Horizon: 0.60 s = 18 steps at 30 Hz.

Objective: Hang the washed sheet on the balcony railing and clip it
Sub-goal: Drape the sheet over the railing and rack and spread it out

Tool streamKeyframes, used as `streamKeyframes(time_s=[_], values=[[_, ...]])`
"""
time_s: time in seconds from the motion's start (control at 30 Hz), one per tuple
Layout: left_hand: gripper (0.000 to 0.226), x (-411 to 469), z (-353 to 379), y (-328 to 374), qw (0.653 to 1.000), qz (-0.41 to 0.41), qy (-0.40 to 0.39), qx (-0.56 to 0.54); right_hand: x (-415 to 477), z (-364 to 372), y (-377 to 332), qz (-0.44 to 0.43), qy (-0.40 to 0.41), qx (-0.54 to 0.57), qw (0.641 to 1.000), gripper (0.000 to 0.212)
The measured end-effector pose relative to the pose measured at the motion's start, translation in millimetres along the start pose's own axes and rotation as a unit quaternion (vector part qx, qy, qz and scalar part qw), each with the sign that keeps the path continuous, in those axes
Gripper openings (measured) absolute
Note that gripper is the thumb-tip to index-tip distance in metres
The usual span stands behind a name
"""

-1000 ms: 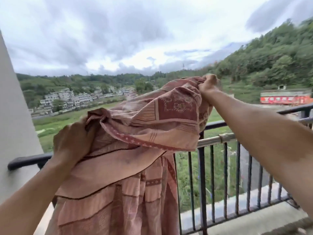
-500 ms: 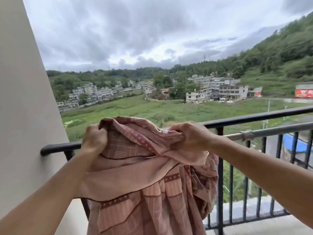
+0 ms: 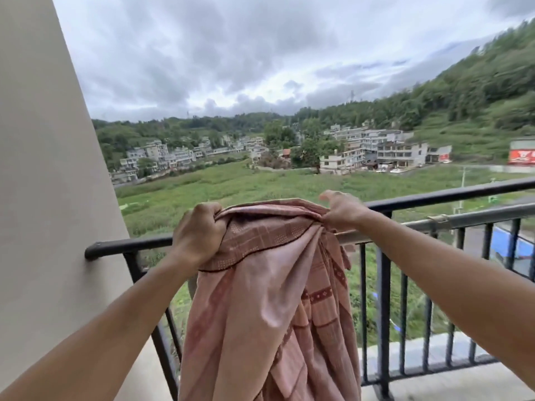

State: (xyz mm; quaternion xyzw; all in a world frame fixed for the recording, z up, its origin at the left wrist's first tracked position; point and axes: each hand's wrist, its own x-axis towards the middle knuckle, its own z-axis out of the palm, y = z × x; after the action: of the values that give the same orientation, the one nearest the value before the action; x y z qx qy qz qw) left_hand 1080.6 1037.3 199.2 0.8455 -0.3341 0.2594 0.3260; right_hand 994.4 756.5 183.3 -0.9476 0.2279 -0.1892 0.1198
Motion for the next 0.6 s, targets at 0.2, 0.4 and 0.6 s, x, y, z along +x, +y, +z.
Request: streamKeyframes(time_s=[0.2, 0.4, 0.6], values=[[0.057, -3.3, 24.0, -1.8, 0.980, -0.085, -0.159, -0.079, -60.6, 0.0, -24.4, -0.169, -0.115, 0.350, 0.914, 0.085], [0.037, -18.4, 10.8, -20.5, 0.916, -0.152, -0.119, -0.352, -52.6, 13.1, -47.9, -0.208, 0.072, 0.113, 0.969, 0.018], [0.028, -49.3, 7.1, -43.3, 0.991, -0.061, -0.080, -0.086, -15.5, -16.0, -24.7, -0.048, 0.304, 0.395, 0.866, 0.020]])
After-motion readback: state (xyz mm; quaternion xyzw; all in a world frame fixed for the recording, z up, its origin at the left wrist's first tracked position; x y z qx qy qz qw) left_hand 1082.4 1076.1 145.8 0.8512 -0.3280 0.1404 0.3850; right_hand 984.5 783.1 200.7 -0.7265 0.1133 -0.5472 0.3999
